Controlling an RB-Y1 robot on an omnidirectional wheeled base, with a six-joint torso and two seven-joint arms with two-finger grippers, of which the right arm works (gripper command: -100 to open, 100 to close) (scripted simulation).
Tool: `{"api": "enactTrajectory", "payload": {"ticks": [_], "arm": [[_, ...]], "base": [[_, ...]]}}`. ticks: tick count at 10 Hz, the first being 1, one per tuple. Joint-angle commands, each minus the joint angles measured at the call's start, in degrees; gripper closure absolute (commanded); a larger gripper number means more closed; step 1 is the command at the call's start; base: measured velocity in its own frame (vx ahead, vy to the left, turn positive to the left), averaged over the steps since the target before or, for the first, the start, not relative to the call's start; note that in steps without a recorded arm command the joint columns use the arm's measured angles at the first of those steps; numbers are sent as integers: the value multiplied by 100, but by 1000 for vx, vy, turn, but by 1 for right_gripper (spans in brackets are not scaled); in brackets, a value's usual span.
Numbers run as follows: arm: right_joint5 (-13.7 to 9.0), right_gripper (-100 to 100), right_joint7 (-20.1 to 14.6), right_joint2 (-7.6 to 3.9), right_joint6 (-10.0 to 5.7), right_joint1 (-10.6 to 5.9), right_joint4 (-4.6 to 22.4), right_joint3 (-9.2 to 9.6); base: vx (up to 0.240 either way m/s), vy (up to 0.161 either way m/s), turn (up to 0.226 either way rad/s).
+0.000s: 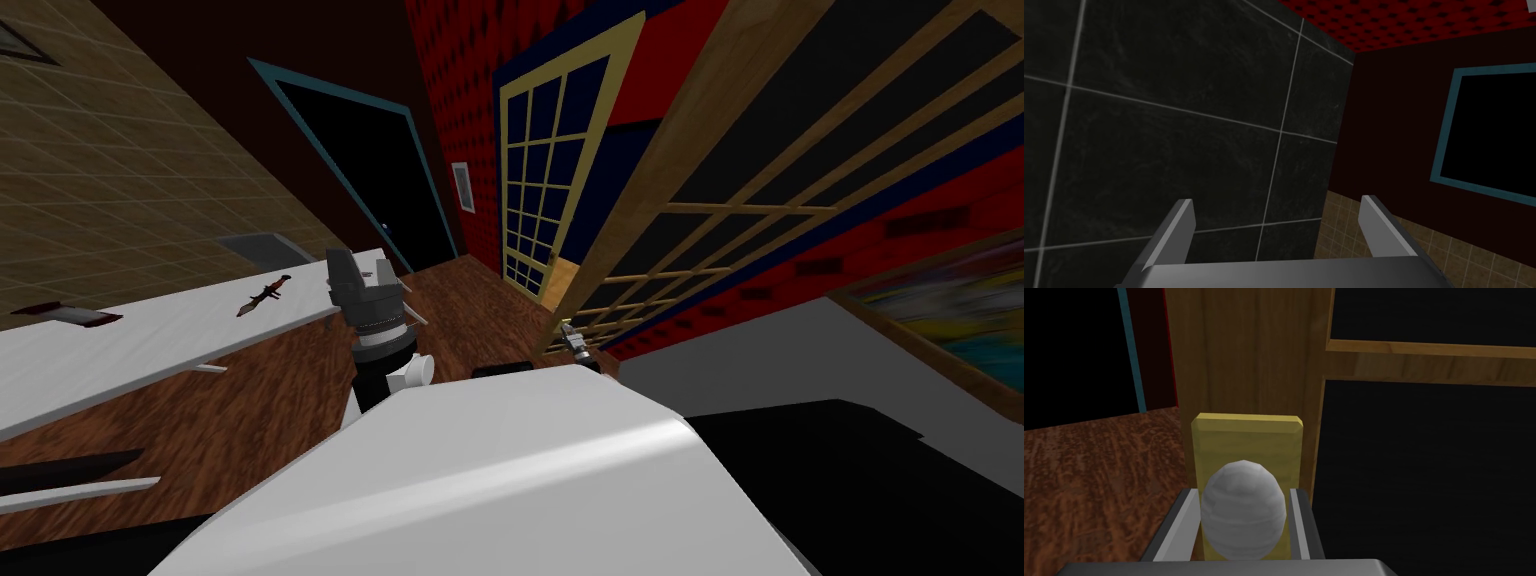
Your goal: Pull the door open
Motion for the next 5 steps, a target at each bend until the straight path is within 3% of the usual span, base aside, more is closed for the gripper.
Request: {"api": "enactTrajectory", "payload": {"ticks": [1, 3, 4, 5], "arm": [[67, 100, -115, -90, -188, 103, 10, 80], [147, 100, -239, -196, -364, 229, -8, 178], [130, 100, -197, -176, -279, 240, -73, 156], [177, 100, -223, -190, -502, 286, 84, 204]], "base": [[-77, -24, -10], [-86, -39, -10], [-33, -12, -9], [-10, 2, 8]]}}
